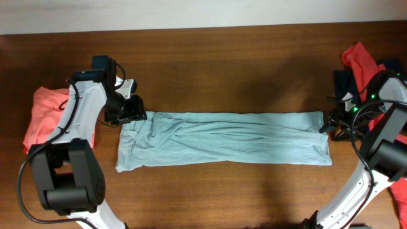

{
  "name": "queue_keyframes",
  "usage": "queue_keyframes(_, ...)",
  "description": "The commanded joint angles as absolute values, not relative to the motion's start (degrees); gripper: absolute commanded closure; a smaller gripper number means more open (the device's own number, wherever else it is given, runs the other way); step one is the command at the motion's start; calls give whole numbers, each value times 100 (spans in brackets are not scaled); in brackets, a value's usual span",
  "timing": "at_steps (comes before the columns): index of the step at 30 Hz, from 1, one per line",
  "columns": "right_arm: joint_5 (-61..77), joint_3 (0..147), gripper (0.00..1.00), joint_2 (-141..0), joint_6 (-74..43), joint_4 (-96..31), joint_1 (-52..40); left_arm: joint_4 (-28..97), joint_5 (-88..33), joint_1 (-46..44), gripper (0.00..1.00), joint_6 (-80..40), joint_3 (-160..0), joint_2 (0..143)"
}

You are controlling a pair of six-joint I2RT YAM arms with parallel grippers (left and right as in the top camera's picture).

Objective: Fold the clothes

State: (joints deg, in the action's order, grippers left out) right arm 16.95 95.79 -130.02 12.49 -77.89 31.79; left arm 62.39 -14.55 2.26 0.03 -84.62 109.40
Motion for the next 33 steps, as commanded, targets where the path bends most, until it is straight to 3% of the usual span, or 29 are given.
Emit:
queue_keyframes(1, 1953, 9284, 41, -12798, 1330, -7629, 3153, 6261, -1415, 233, 45, 108, -8425, 10958)
queue_keyframes(5, 2003, 9026, 43, -12798, 1328, -7614, 3151, 6263, -1415, 233, 45, 108, -8425, 10958)
queue_keyframes(11, 2235, 8707, 53, -12798, 1330, -7537, 3146, 6261, -1415, 235, 45, 108, -8425, 10958)
queue_keyframes(14, 2233, 8683, 76, -12798, 1328, -7498, 3146, 6265, -1415, 235, 45, 108, -8425, 10958)
queue_keyframes(19, 2303, 8702, 96, -12796, 1326, -7450, 3146, 6300, -1415, 233, 45, 91, -8425, 10958)
queue_keyframes(33, 2150, 9297, 96, -11559, 1326, -7634, 2893, 6296, -1350, 239, 45, 91, -8425, 10958)
